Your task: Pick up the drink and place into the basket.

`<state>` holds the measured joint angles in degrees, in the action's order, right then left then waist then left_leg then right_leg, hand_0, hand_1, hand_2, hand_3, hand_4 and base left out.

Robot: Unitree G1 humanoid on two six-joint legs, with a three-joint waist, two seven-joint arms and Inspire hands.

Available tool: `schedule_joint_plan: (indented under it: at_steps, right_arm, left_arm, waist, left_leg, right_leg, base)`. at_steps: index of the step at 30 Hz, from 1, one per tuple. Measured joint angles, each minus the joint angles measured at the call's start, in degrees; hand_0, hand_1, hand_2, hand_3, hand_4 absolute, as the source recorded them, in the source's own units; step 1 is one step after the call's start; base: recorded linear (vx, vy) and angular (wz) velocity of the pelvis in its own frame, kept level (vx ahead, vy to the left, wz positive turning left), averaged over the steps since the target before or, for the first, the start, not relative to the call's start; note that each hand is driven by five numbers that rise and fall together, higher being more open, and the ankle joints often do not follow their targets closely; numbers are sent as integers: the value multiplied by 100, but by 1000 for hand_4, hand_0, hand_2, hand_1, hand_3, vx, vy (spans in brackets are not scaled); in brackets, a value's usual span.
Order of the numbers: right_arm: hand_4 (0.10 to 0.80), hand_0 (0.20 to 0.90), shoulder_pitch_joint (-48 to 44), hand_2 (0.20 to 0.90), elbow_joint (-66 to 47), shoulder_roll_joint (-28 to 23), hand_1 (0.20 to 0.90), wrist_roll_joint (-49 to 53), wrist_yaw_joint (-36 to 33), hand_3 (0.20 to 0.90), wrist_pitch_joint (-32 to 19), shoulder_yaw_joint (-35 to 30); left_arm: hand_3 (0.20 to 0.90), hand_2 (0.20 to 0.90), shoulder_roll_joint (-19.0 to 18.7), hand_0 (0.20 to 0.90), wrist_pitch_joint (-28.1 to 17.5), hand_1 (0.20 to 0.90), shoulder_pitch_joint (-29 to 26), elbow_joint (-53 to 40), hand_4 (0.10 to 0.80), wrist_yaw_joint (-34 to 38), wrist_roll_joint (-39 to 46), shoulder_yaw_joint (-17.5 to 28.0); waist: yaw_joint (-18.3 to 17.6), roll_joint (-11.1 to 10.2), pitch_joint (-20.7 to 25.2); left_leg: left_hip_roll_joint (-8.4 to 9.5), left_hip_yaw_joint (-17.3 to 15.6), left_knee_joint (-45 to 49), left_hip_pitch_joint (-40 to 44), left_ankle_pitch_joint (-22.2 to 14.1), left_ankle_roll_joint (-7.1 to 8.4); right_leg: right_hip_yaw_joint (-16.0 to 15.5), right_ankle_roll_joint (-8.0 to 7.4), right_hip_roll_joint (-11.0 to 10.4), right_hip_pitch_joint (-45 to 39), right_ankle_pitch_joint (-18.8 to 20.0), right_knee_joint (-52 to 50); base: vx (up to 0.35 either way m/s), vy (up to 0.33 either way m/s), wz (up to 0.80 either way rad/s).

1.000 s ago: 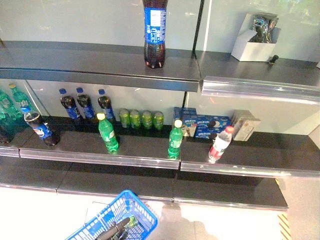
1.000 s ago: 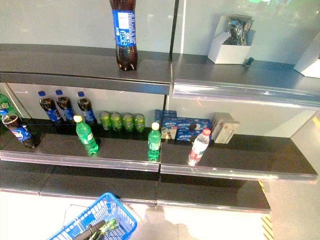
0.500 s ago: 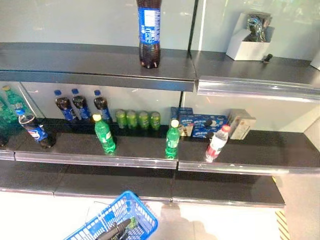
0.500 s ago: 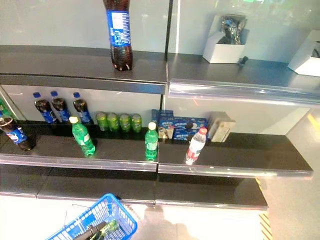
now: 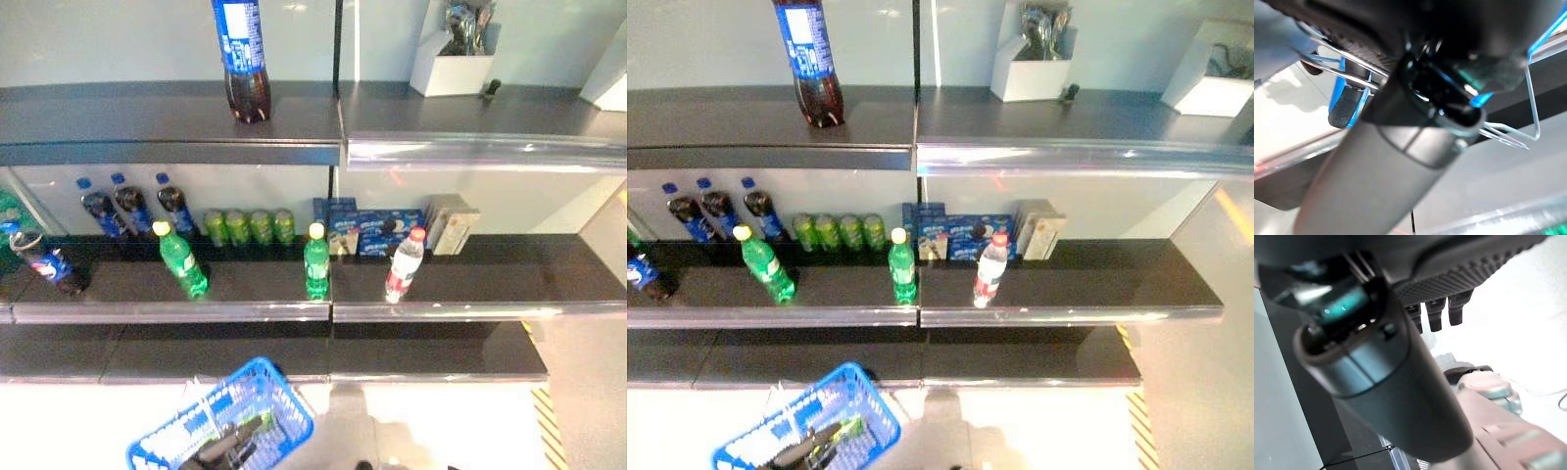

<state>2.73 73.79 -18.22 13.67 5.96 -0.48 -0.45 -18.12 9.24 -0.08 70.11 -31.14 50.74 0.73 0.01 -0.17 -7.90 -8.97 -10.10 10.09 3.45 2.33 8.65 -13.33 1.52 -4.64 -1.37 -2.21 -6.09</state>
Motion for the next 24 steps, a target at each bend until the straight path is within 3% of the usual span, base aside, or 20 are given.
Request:
schedule_joint_plan:
  at_steps: [1, 3, 4, 6, 10, 16, 18, 20, 21, 24]
  right_arm:
    - [800, 900, -88, 900, -11, -220, 900, 1, -17, 900, -5, 16]
    - [800, 900, -95, 900, 136, -243, 900, -22, -5, 900, -14, -56]
    - [800, 900, -93, 900, 169, -262, 900, -23, -11, 900, -10, -48]
    - [800, 900, -74, 900, 218, -206, 900, -23, -40, 900, -1, -67]
    - [800, 900, 89, 900, 214, -39, 900, -71, 41, 900, 7, -46]
    - [800, 900, -2, 900, 111, 29, 900, -126, 64, 900, -85, -44]
    - [800, 900, -218, 900, 102, 29, 900, -144, 68, 900, -126, -42]
    - [800, 900, -254, 900, 121, 46, 900, -145, 78, 900, -169, -44]
    - [800, 900, -258, 900, 127, 49, 900, -143, 81, 900, -173, -44]
    - [800, 900, -150, 900, 260, 46, 900, -113, 79, 900, -240, -67]
  left_arm:
    - [200, 300, 128, 300, 69, 300, -32, -40, 100, -96, -2, -9]
    - [200, 300, 181, 300, 80, 300, -44, 4, 100, -111, 0, -26]
    - [200, 300, 197, 300, 116, 300, -38, 39, 100, -117, -1, -33]
    - [200, 300, 198, 300, 157, 300, -80, 47, 100, -208, 4, -71]
    - [200, 300, 132, 300, 142, 300, -19, 63, 100, -191, 7, -163]
    - [200, 300, 151, 300, 145, 300, -43, 132, 100, -228, -15, -162]
    - [200, 300, 138, 300, 153, 300, -145, 331, 100, -229, -15, 27]
    - [200, 300, 69, 300, 151, 300, -170, 411, 100, -228, -15, 22]
    - [200, 300, 53, 300, 148, 300, -151, 412, 100, -228, -13, 22]
    - [200, 300, 78, 300, 143, 300, -146, 416, 100, -225, -14, 1]
  waist:
    - [-50, 114, -69]
    - [-79, 76, -75]
    - [-106, 114, -54]
    - [-201, 281, -67]
    - [-215, -37, -23]
    - [-193, -72, 22]
    - [-197, 27, -56]
    - [-191, 41, -97]
    - [-193, 19, -88]
    - [-205, -70, -71]
  left_leg:
    - [438, -55, -6, -68, -193, -299]
    - [933, -262, -252, 97, -474, -727]
    - [1014, -301, -541, 207, -540, -818]
    - [904, -300, -1107, 438, -575, -1068]
    - [919, -334, -1367, 546, -432, -1090]
    - [928, -303, -1486, 746, -398, -1075]
    - [828, -335, -1487, 740, -403, -1084]
    - [775, -305, -1487, 812, -422, -1125]
    - [764, -299, -1488, 822, -431, -1139]
    - [762, -176, -1517, 792, -460, -1171]
  right_leg:
    - [-12, 7, -125, 122, 6, -1]
    - [-18, -20, -200, 230, 85, 22]
    - [-36, -36, -133, 251, 106, 47]
    - [-47, -76, 209, 260, 184, 131]
    - [-67, -50, 201, 264, 180, 56]
    - [-161, -72, 267, 23, 347, 321]
    - [-178, -185, 234, 374, 274, -428]
    - [-123, -541, 133, 619, 101, -1122]
    - [-104, -640, 81, 693, 14, -1366]
    - [345, -855, -273, 762, -137, -1506]
  base:
    - [69, 113, -5]
    - [166, 163, -9]
    - [183, 152, 9]
    - [151, 124, 18]
    - [105, 74, 2]
    - [78, 96, 2]
    - [-1, 12, -5]
    - [44, -86, 15]
    - [69, -163, 23]
    - [79, -235, 41]
